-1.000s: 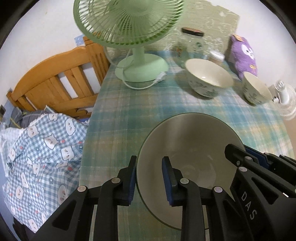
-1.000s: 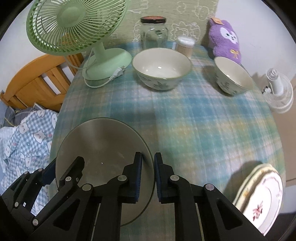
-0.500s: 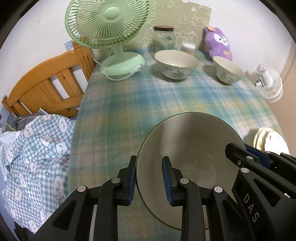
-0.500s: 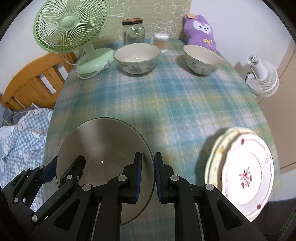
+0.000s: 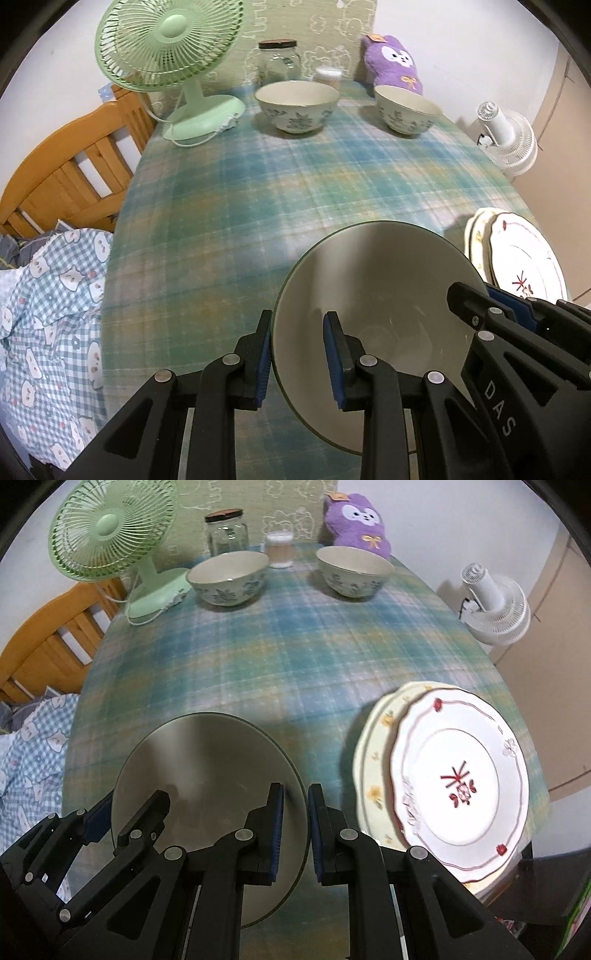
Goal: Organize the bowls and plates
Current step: 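Lift the bowl with both grippers and lower it beside the plate stack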
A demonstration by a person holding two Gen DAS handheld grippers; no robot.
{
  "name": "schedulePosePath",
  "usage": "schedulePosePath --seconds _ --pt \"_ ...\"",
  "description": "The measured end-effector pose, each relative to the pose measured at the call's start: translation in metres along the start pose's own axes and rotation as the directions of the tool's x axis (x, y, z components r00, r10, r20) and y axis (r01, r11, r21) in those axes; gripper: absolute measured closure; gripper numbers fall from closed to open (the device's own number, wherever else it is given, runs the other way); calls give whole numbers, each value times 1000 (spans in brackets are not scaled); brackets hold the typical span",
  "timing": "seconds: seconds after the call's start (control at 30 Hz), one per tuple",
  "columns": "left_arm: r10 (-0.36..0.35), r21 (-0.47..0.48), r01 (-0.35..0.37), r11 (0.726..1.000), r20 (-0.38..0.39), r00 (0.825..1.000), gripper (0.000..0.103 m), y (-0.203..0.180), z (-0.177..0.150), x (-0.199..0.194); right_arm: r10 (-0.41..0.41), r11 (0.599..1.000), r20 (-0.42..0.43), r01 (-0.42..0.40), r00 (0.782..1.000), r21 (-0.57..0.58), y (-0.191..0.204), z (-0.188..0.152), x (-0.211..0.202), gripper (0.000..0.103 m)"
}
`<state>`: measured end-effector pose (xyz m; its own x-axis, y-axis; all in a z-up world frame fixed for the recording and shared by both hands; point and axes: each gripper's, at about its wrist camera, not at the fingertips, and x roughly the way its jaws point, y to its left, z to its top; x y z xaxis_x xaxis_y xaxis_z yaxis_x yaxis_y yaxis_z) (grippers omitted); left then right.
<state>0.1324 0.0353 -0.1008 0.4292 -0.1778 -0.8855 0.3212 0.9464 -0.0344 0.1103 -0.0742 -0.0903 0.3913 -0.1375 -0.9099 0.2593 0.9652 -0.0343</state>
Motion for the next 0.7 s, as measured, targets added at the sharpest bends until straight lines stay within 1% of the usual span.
schedulePosePath --seconds 0.17,0.2,0.27,0.4,0.43,0.47,0.53,0.63,0.67,0.7 --pt "-16 14 17 1000 -23 1000 78 -11 -3 7 -15 1000 -17 15 1000 15 -10 -5 7 86" --pt "-15 15 16 1000 -26 1000 78 -12 -4 8 -10 1000 -21 11 1000 21 -12 -6 10 86" --pt "2 28 -2 1000 -7 1000 78 -16 -5 7 -10 1000 -16 10 1000 20 -13 -7 10 86" --pt "8 23 -8 1000 -10 1000 78 -18 -5 7 7 1000 -25 -7 1000 21 -16 -6 13 86" --pt "9 24 -9 1000 -11 1000 76 -19 -5 7 12 1000 -28 -11 1000 23 -16 -5 13 85" --pt "6 24 -5 1000 -14 1000 70 -20 -5 7 21 999 -31 -20 999 28 -17 -5 13 85" --pt "2 25 -2 1000 -18 1000 68 -20 -4 7 35 999 -39 -34 999 29 -19 -4 14 86" --pt "4 36 -2 999 -33 999 65 -22 -3 8 39 999 -47 -39 998 -6 -18 -2 15 85" --pt "-4 32 5 999 -43 999 58 -21 -2 8 34 999 -44 -35 998 -20 -18 -2 14 84" --pt "-11 26 12 1000 -50 999 51 -21 -2 8 38 999 -44 -39 998 -28 -18 -1 14 76"
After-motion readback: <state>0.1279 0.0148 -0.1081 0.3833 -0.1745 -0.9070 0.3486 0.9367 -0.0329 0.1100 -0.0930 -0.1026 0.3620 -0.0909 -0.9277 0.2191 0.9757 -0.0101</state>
